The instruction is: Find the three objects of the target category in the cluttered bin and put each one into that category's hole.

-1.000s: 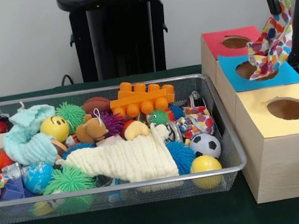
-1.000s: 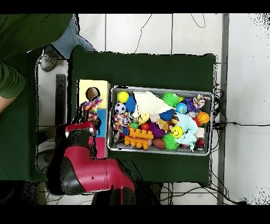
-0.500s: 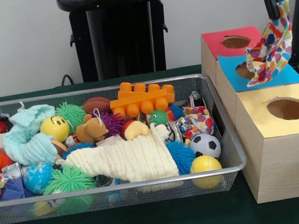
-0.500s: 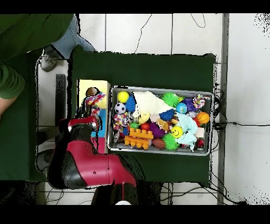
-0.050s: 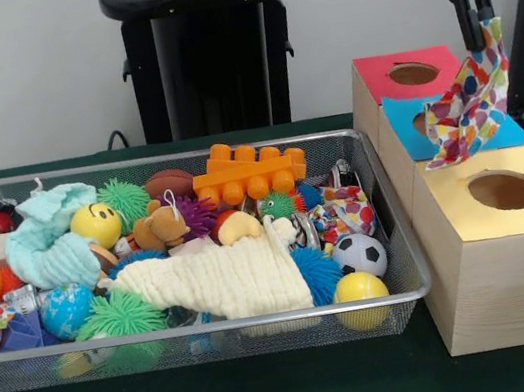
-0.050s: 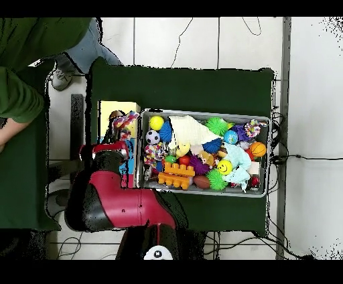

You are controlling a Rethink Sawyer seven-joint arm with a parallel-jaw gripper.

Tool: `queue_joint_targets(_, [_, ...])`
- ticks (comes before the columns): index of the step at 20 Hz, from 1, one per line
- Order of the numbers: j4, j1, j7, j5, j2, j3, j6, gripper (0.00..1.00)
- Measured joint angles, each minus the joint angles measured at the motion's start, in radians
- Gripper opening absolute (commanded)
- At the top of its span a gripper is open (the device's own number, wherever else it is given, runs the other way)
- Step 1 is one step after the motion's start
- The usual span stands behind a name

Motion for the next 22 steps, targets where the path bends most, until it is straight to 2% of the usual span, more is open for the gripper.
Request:
queue_joint_targets(8, [-0.057,0.057,0.000,-0.001,0.063,-0.053,0.019,0.00])
queue_joint_targets(14, [-0.066,0.051,0.000,-0.003,0.086,-0.051,0.021,0.00])
queue_joint_targets(22, [-0.075,0.017,0.000,-0.047,0.113,-0.036,0.018,0.00])
